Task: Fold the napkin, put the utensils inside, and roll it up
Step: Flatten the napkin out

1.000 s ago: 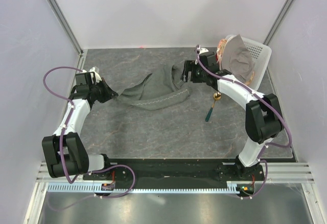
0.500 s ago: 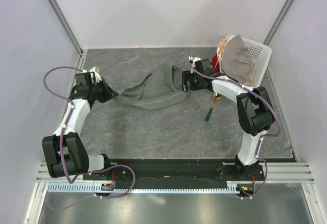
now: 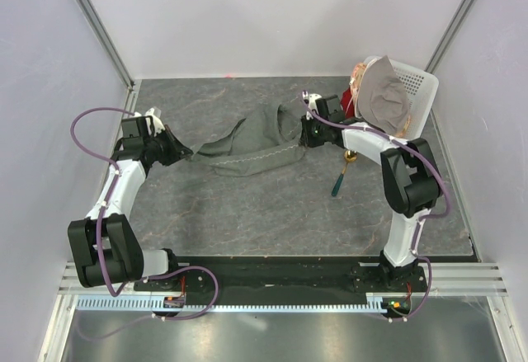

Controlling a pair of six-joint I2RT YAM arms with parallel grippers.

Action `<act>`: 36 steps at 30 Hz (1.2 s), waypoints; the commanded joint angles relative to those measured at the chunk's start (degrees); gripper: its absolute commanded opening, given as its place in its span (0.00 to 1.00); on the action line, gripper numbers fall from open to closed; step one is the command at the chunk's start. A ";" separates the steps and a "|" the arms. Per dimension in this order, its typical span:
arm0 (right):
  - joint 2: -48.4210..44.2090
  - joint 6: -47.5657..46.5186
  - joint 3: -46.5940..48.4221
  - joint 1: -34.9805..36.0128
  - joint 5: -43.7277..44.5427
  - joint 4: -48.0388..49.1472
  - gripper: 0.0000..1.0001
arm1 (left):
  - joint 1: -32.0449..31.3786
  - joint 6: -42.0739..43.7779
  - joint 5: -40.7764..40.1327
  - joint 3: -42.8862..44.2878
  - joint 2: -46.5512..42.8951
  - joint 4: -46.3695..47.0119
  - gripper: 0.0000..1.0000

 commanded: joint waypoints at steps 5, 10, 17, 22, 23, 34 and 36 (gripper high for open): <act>-27.45 -0.10 -3.15 0.28 0.18 -0.70 0.00 | 0.39 -10.25 5.70 7.59 -11.64 3.24 0.02; -41.29 -2.56 1.66 1.60 3.34 -9.13 0.00 | 0.47 -17.99 7.28 12.51 -20.16 2.72 0.02; -55.26 -1.69 15.20 1.68 3.61 -19.51 0.00 | 0.65 -23.70 6.95 31.66 -27.55 -3.43 0.02; -59.40 0.16 24.60 1.68 1.94 -22.51 0.00 | 0.65 -26.43 4.91 42.21 -29.41 -5.55 0.02; -59.59 0.94 25.40 1.68 1.68 -22.42 0.00 | 0.65 -27.65 5.18 42.66 -29.41 -5.64 0.02; -46.34 0.78 19.89 1.60 7.30 -18.74 0.00 | 0.65 -27.93 3.78 27.93 -23.18 1.83 0.02; -43.17 0.60 18.47 1.68 7.65 -15.13 0.00 | 0.65 -26.53 1.85 25.54 -20.10 4.89 0.02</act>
